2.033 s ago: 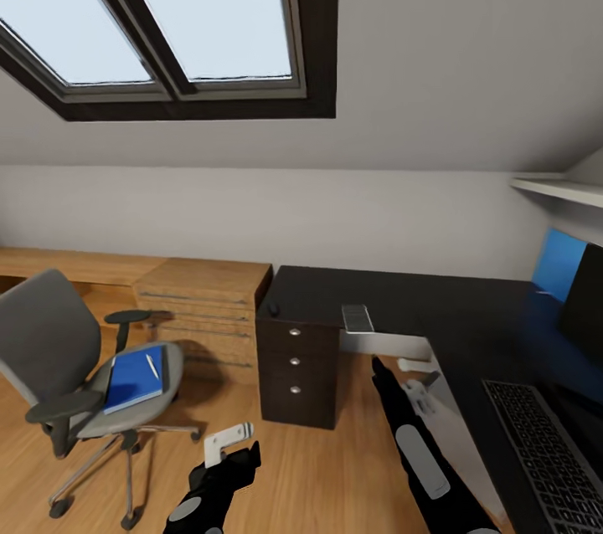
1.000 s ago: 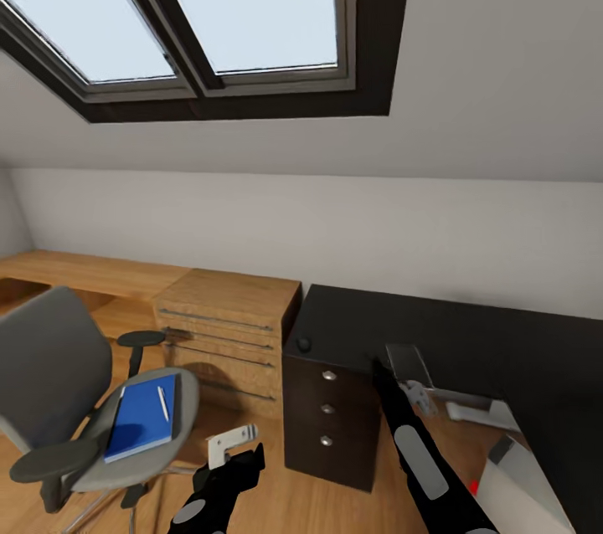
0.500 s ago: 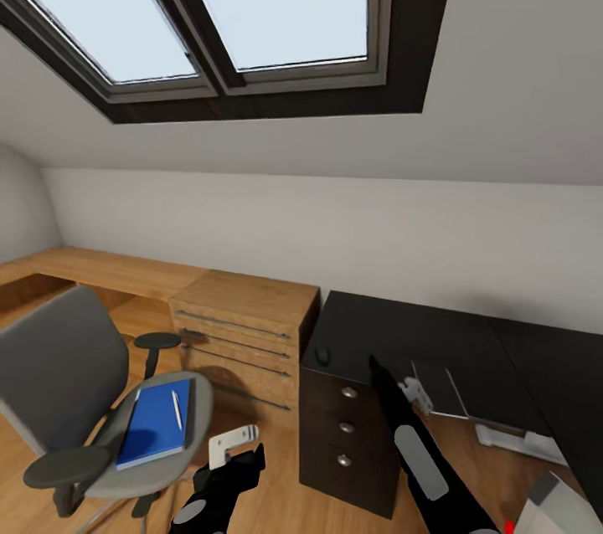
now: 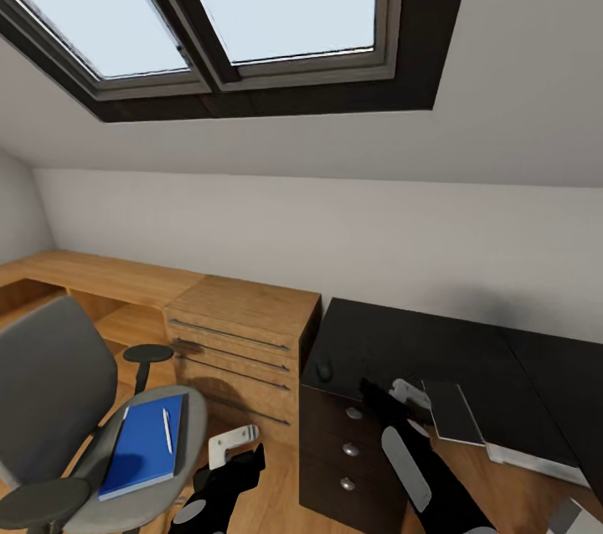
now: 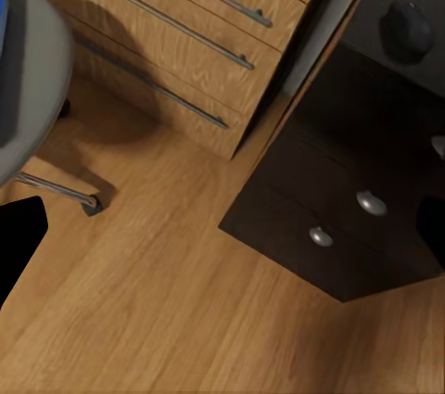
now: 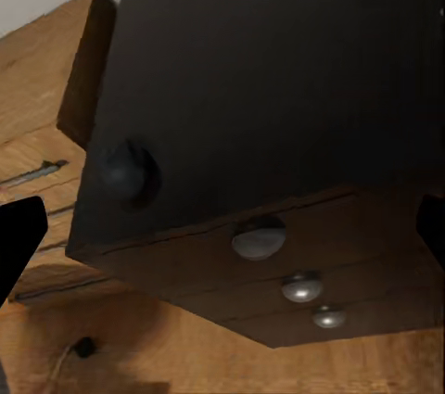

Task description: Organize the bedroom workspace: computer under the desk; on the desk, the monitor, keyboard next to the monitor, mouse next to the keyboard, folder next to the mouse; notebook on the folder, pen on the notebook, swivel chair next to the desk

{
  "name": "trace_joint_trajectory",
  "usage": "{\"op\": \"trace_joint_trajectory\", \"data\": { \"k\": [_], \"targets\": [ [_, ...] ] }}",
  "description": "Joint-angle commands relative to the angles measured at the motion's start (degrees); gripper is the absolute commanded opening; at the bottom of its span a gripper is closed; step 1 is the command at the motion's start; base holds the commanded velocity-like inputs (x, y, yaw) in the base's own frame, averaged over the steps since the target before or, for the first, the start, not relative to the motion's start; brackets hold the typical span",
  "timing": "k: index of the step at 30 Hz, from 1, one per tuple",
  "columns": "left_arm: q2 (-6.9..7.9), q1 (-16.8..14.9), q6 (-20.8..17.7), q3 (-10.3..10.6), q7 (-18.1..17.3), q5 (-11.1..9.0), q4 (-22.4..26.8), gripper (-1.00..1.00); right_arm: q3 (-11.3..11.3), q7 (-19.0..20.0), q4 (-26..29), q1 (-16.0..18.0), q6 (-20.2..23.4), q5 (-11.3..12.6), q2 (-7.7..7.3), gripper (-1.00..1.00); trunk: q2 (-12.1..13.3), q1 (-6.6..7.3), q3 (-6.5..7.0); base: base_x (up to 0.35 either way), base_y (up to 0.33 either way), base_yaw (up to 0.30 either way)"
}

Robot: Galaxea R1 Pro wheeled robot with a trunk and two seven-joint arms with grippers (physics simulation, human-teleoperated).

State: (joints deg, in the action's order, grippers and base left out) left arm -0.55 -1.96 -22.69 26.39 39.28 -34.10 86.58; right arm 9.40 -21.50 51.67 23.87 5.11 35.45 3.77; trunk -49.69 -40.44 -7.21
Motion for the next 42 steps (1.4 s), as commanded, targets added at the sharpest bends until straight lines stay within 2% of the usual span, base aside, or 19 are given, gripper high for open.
{"op": "trace_joint_trajectory", "data": {
  "k": [1,3,4,6,8,11,13,15,16,17,18,19,20,22,28,31,42],
  "targets": [
    [0.02,-0.06,-0.16,0.06,0.47,-0.36,0.08,1.00,0.37,-4.72,1.06,0.08,3.93,-3.98,0.69,1.00,-0.07,-0.04,-0.09,0.186,0.000,0.000],
    [0.01,-0.06,-0.16,0.06,0.49,-0.36,0.08,1.00,0.77,-7.47,1.78,0.10,6.12,-8.02,1.31,1.00,-0.07,-0.04,-0.09,0.149,0.000,0.000],
    [0.01,-0.06,-0.16,0.06,0.48,-0.36,0.08,1.00,0.97,-7.88,1.88,0.11,6.40,-8.99,1.40,1.00,-0.07,-0.04,-0.09,0.132,0.000,0.000],
    [-0.03,-0.06,-0.16,0.09,0.46,-0.41,0.08,1.00,2.08,-9.10,2.07,0.12,6.78,-12.86,1.74,1.00,-0.07,-0.04,-0.09,0.082,0.000,0.000],
    [-0.05,-0.06,-0.16,0.21,0.45,-0.42,-0.03,1.00,2.61,-10.12,2.05,0.12,5.76,-14.88,1.99,1.00,-0.07,-0.04,-0.09,0.042,0.000,0.000],
    [-0.06,-0.06,-0.16,0.71,0.45,-0.38,-0.46,1.00,3.13,-12.57,2.04,0.12,4.40,-16.35,2.84,1.00,-0.07,-0.04,-0.09,0.015,0.000,0.000],
    [-0.06,-0.06,-0.16,0.89,0.45,-0.37,-0.60,1.00,3.34,-15.58,2.05,0.12,4.94,-16.80,3.54,1.00,-0.07,-0.04,-0.09,0.006,0.000,0.000],
    [-0.06,-0.06,-0.16,1.00,0.45,-0.36,-0.70,1.00,3.80,-19.98,2.12,0.12,7.24,-17.30,4.46,1.00,-0.07,-0.04,-0.09,0.003,0.000,0.000],
    [-0.06,-0.06,-0.16,1.04,0.45,-0.36,-0.73,1.00,4.62,-22.83,2.25,0.12,9.12,-17.68,5.04,1.00,-0.07,-0.04,-0.09,0.002,0.000,0.000],
    [-0.06,-0.06,-0.16,1.06,0.46,-0.36,-0.73,1.00,5.19,-23.91,2.38,0.12,9.91,-17.82,5.25,1.00,-0.07,-0.04,-0.09,0.001,0.000,0.000],
    [-0.06,-0.06,-0.16,1.08,0.51,-0.34,-0.74,1.00,6.58,-25.39,2.93,0.12,10.96,-18.00,5.47,1.00,-0.07,-0.04,-0.09,0.000,0.000,0.000],
    [-0.05,-0.06,-0.16,1.05,0.56,-0.27,-0.74,1.00,9.77,-26.54,4.92,0.09,11.50,-18.18,5.66,1.00,-0.07,-0.04,-0.09,0.000,0.000,0.000],
    [-0.01,-0.06,-0.16,1.04,0.52,-0.22,-0.72,1.00,11.81,-27.01,6.15,0.06,11.25,-18.25,5.71,1.00,-0.07,-0.04,-0.09,0.000,0.000,0.000],
    [0.01,-0.06,-0.16,1.03,0.50,-0.19,-0.71,1.00,13.44,-27.46,7.02,0.04,10.98,-18.23,5.83,1.00,-0.07,-0.04,-0.09,0.000,0.000,0.000],
    [0.02,-0.06,-0.16,0.91,0.53,-0.18,-0.71,1.00,14.22,-27.61,7.54,0.03,10.81,-18.07,5.89,1.00,-0.07,-0.04,-0.09,0.000,0.000,0.004],
    [0.10,-0.06,-0.10,0.64,0.63,-0.10,-0.71,1.00,14.31,-27.42,7.44,0.03,10.72,-17.98,5.89,1.00,-0.07,-0.04,-0.15,0.075,0.000,0.257],
    [0.11,-0.06,-0.07,0.76,0.62,-0.01,-0.71,1.00,14.41,-27.29,7.08,0.03,10.77,-17.96,5.90,1.00,-0.07,-0.04,-0.63,0.283,0.000,0.242]
  ]
}}
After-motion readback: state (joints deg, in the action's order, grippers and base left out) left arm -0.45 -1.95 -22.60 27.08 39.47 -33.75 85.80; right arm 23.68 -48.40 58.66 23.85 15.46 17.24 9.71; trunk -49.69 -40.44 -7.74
